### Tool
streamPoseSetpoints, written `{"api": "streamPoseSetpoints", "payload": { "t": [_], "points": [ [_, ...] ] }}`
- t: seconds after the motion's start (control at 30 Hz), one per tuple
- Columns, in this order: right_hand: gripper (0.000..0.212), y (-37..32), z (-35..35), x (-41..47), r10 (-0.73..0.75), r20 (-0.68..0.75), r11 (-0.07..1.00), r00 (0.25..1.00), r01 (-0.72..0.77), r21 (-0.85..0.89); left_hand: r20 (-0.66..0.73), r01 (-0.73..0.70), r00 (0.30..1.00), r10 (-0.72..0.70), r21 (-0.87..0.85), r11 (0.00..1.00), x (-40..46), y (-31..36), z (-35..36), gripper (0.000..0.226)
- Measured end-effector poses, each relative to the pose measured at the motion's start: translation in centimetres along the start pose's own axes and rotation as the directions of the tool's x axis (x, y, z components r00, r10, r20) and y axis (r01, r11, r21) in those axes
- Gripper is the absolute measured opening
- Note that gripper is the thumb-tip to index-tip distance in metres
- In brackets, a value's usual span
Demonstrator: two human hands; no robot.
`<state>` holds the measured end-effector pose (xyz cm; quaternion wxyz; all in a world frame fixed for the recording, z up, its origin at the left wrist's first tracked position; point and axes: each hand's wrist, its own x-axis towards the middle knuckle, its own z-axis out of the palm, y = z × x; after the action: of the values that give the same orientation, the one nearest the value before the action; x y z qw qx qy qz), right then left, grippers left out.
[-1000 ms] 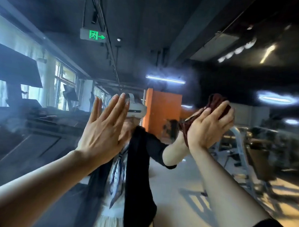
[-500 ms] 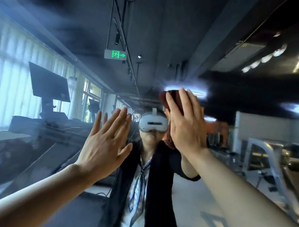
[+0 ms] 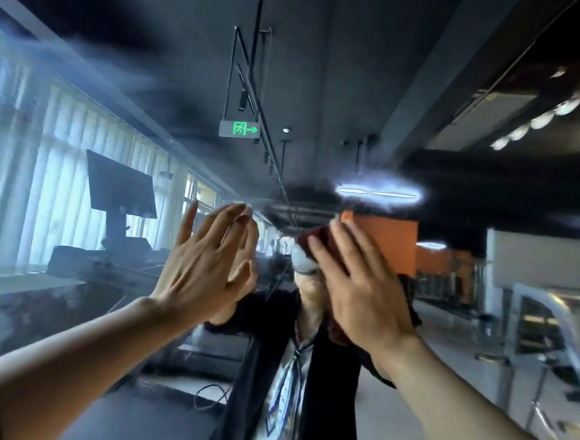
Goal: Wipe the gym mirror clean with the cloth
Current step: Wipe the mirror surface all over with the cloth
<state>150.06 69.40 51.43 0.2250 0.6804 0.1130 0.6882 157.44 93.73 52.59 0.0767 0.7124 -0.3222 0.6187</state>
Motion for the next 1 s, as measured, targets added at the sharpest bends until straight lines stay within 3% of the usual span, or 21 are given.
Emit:
{"api": "streamPoseSetpoints", "payload": {
  "t": [0.1,0.2,0.3,0.4,0.57,0.73,0.83,1.0],
  "points": [
    [0.047,4.8,-1.8,-1.0,0.234,-0.041,0.971,0.971,-0.236,-0.031,0.028,-0.027,0.999,0.028,-0.025,0.999,2.1,0.0,0.5,0.077],
    [0.045,8.4,-2.6,-0.2,0.511,-0.121,0.850,0.851,-0.521,-0.071,0.023,0.003,1.000,-0.002,-0.025,1.000,3.7,-0.7,0.9,0.082],
    [0.050,8.6,-2.3,3.2,0.627,-0.199,0.756,0.754,-0.650,-0.081,0.018,0.082,0.997,-0.082,-0.046,0.996,4.5,-1.8,1.3,0.081],
    [0.050,5.8,-0.2,7.5,0.571,-0.213,0.801,0.793,-0.595,-0.065,-0.017,0.071,0.997,-0.071,-0.032,0.997,4.4,-2.7,2.1,0.075],
    [0.055,-1.5,3.1,10.4,0.231,-0.135,0.970,0.964,-0.238,-0.040,-0.078,0.078,0.994,-0.078,-0.006,0.997,4.0,-2.5,3.0,0.072],
    [0.056,-0.8,2.1,7.5,0.018,-0.002,1.000,1.000,-0.018,-0.008,-0.071,0.021,0.997,-0.015,0.085,0.996,4.0,-3.4,2.7,0.073],
    [0.050,2.2,0.8,5.6,0.025,-0.040,1.000,0.999,-0.026,-0.015,-0.072,0.025,0.997,-0.018,0.108,0.994,4.0,-3.1,2.8,0.072],
    [0.044,7.0,-0.7,4.7,0.280,-0.145,0.958,0.949,-0.287,-0.028,-0.072,0.022,0.997,-0.013,0.134,0.991,4.1,-2.9,2.4,0.073]
  ]
}}
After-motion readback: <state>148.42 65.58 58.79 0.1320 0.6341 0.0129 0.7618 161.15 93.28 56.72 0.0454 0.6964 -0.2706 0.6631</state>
